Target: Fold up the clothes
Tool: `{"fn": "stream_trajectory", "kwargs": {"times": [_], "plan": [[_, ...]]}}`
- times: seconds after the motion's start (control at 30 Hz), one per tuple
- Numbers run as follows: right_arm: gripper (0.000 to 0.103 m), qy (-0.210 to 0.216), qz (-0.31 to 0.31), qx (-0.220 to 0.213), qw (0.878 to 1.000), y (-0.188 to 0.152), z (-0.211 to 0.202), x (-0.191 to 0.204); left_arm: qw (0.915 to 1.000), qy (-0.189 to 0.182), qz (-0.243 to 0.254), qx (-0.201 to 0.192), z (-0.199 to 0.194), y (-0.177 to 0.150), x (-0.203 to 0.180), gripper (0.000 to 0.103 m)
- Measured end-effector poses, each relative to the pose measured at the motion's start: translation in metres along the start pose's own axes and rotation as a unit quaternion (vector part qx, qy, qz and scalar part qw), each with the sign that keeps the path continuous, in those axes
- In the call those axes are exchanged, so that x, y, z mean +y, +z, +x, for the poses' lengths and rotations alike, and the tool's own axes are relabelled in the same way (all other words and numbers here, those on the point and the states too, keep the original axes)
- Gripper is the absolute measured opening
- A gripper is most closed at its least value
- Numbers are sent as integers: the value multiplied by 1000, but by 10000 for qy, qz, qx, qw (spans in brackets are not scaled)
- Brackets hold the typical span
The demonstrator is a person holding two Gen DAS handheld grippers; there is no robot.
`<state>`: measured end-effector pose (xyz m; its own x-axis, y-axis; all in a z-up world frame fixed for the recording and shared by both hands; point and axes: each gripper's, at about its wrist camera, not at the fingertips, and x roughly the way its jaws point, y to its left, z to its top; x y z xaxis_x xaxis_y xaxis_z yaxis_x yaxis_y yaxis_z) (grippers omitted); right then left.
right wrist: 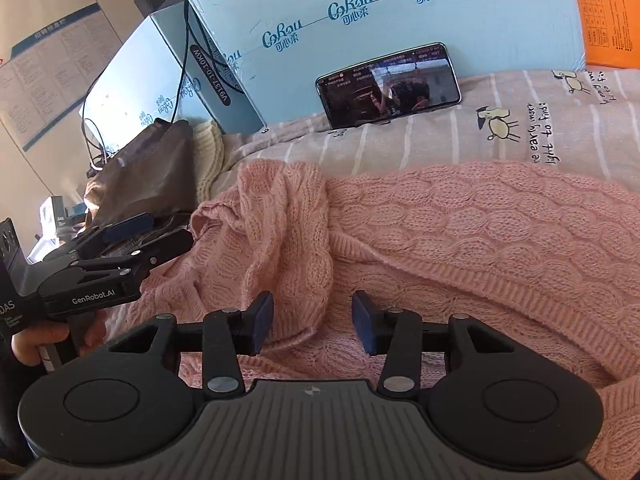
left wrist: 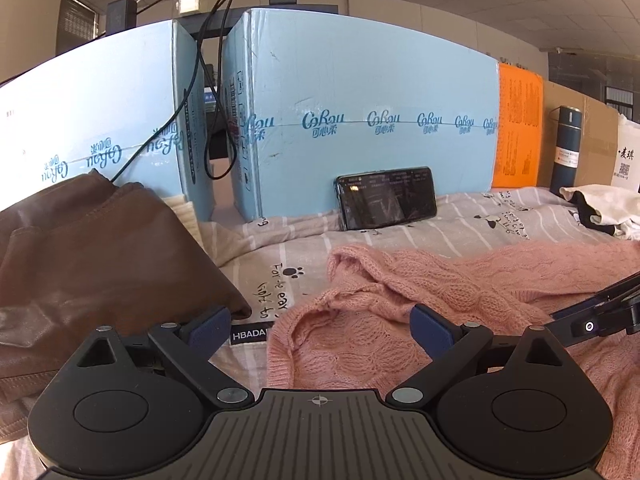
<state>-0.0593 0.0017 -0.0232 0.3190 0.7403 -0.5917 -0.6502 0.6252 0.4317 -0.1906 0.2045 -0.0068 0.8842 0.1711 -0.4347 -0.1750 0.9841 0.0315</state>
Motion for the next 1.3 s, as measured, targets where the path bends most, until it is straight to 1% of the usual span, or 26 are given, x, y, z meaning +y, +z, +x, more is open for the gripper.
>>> {"fn": "stream_trajectory", "kwargs": {"times": [0.07, 0.13, 0.17, 0.2, 0.23, 0.27, 0.37, 0.43, 0.53, 0.63, 0.67, 0.7, 0.73, 0.77, 0.83, 0.9, 0.97, 1.03, 1.1, 1.17, 1.2, 1.3], "plan": [[44, -69, -209, 28, 9998, -2, 4, 7, 10000, -36, 27, 14, 1, -1, -1, 98], [28, -212, -498, 41, 9985, -5, 9, 15, 10000, -52, 71, 17, 0, -1, -3, 98], [12, -287, -693, 0, 9972, -6, 9, 19, 10000, -56, 68, 12, 0, -1, -3, 98], [8, -306, -826, -41, 9961, -5, 7, 21, 10000, -58, 62, 9, 0, -1, -3, 98], [7, -313, -939, -104, 9950, -4, 4, 23, 10000, -55, 40, 15, 1, -1, -2, 98], [7, -323, -1012, -257, 9940, 1, -4, 23, 10000, -50, 34, 23, 1, -2, -2, 98], [7, -788, -1353, -967, 9829, 19, -34, 25, 10000, -35, 19, 48, 2, -2, -2, 98], [7, -996, -1405, -1179, 9780, 28, -48, 21, 10000, -26, 8, 64, 3, -2, -1, 98], [7, -1350, -1599, -1161, 9709, 30, -49, 15, 10000, -11, -8, 89, 4, -3, -1, 98], [8, -1399, -1508, -840, 9750, 25, -33, 3, 9999, 3, -23, 113, 6, -3, 0, 98], [11, -1405, -1479, -826, 9755, 24, -31, 1, 9999, 11, -33, 120, 6, -3, 0, 98], [22, -1410, -1450, -813, 9759, 23, -28, -1, 9999, 36, -65, 122, 6, -3, 1, 98], [30, -1416, -1421, -800, 9764, 22, -26, -2, 9998, 70, -108, 128, 7, -3, 3, 98], [41, -1422, -1392, -787, 9768, 21, -24, -4, 9997, 111, -148, 136, 7, -3, 4, 98], [44, -1433, -1333, -761, 9777, 19, -19, -7, 9992, 221, -299, 146, 8, -2, 10, 98], [51, -1444, -1275, -734, 9785, 17, -14, -10, 9985, 262, -470, 120, 7, -1, 17, 98], [51, -1455, -1217, -708, 9793, 15, -9, -13, 9975, 264, -651, 70, 4, 0, 25, 98], [52, -1466, -1159, -682, 9800, 14, -4, -17, 9953, 161, -957, -12, 0, 1, 37, 98], [54, -1482, -1104, -697, 9803, 12, -2, -19, 9908, 4, -1345, -119, -5, 1, 51, 98], [56, -1509, -1063, -1012, 9776, 11, -19, -16, 9853, -105, -1694, -211, -11, 1, 60, 98], [58, -1480, -1029, -1164, 9767, 9, -28, -16, 9837, -94, -1777, -260, -17, 0, 61, 98], [64, -1103, -850, -1492, 9790, -2, -62, -19, 9863, -102, -1575, -475, -39, -5, 51, 98]]}}
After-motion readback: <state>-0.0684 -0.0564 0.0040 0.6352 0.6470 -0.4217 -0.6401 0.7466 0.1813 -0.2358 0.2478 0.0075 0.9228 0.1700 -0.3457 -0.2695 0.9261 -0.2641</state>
